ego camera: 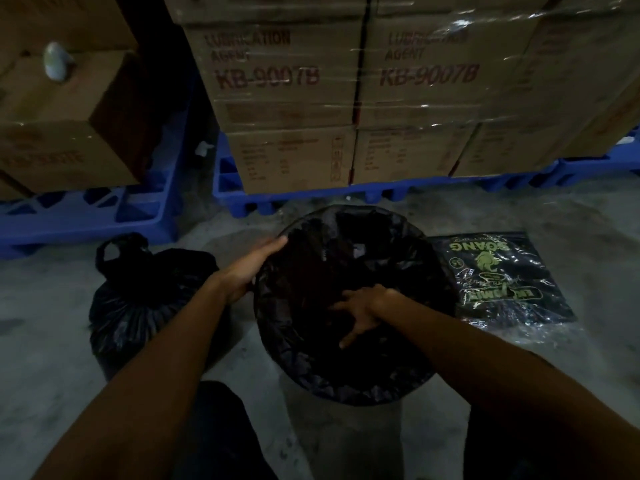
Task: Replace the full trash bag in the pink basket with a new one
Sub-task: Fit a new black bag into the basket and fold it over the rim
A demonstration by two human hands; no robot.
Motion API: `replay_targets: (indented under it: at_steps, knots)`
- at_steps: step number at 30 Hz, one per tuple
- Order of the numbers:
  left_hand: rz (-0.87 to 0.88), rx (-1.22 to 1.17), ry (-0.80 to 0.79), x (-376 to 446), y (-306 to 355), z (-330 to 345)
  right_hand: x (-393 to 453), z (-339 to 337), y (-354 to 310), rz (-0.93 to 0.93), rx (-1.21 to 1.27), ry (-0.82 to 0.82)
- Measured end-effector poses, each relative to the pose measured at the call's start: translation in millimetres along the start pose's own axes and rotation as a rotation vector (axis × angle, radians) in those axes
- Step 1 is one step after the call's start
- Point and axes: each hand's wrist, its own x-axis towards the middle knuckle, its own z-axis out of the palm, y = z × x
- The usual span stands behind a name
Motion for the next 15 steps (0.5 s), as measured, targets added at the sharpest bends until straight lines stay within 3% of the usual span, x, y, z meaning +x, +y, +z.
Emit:
replay_targets:
  at_steps: [5, 11, 15]
  knots:
    - [0.149, 0.292, -0.02, 14, 11, 4, 46, 29, -4, 0.061, -0.118, -0.152]
    - [0.029, 0.024, -0.117, 16, -11, -8, 95, 51, -17, 0.019, -0.178, -0.148]
    - [-0.019, 0.014, -0.161, 22, -17, -11, 121, 56, -34, 0.054, -0.135, -0.152]
